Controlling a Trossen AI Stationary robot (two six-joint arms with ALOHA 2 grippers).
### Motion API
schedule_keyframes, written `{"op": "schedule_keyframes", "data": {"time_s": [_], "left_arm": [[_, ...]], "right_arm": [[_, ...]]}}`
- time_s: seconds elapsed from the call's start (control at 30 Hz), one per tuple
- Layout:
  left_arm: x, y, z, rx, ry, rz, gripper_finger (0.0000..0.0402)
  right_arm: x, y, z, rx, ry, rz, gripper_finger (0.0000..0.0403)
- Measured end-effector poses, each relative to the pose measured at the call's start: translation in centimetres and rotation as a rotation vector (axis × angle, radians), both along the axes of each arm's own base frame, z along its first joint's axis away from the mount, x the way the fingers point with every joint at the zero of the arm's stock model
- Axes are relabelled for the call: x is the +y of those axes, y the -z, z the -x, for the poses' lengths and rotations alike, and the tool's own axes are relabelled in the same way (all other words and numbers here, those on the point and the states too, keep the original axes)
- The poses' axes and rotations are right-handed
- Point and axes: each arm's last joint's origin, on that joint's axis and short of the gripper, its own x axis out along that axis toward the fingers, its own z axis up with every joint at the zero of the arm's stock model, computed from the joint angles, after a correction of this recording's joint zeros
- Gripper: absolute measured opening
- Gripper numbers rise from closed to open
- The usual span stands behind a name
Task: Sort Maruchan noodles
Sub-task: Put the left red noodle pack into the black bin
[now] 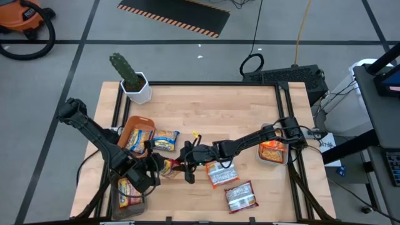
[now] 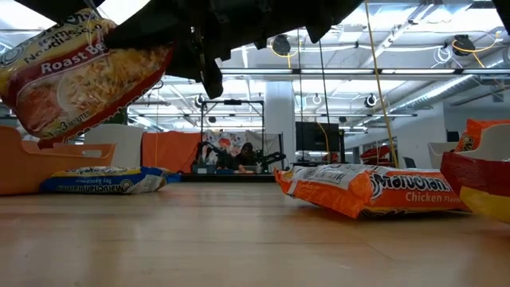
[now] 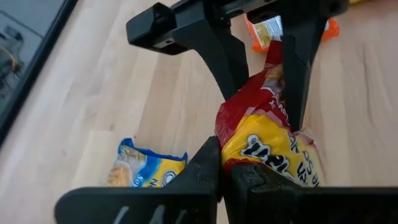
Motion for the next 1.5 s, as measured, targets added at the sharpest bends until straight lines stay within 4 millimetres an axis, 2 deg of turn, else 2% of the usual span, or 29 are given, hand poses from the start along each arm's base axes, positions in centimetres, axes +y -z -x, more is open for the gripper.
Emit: {"op": "schedule_keyframes", "data": {"time_s": [0.3,0.5,0.6,0.9,1.13,1.5], "left_arm": [[0.1,0.0,0.0,-0.022,-0.09,0.105,0.0104],[0.5,-0.1,0.4,-0.04,-0.216,0.198,0.0137],[0.9,-0.4,1.1,-0.032,-0.263,0.233,0.014],[0.2,-0.8,2.2,-0.023,-0.213,0.25,0.0141],[-0.5,-0.8,2.6,-0.024,-0.181,0.26,0.0141],[-1.4,-1.5,1.0,-0.147,-0.079,0.264,0.0141]], "right_arm": [[0.0,0.1,0.0,0.0,-0.012,0.023,0.0101],[-0.4,-0.1,0.0,-0.002,-0.003,0.031,0.0108],[-0.8,-0.6,0.3,0.017,0.005,0.054,0.0106],[-1.2,-3.0,1.6,0.052,0.01,0.104,0.0107],[-1.3,-3.6,2.4,0.102,0.023,0.157,0.0106],[-1.2,-5.6,3.3,0.07,-0.007,0.209,0.0107]]}}
